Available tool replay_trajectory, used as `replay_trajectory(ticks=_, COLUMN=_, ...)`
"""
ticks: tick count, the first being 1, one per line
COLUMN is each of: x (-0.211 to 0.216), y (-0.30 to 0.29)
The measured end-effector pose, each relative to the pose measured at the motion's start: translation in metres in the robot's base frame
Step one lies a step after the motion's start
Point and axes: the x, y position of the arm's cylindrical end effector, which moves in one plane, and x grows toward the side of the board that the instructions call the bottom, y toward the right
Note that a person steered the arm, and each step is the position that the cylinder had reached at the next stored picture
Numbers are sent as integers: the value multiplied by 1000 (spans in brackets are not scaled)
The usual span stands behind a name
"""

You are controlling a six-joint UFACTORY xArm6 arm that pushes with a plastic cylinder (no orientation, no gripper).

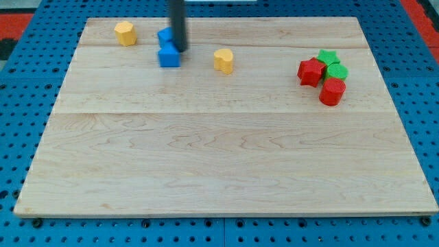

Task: Push the yellow heart at the bottom of the blue triangle

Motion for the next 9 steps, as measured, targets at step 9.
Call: replay_trajectory(ticks=9, x=20, y=34)
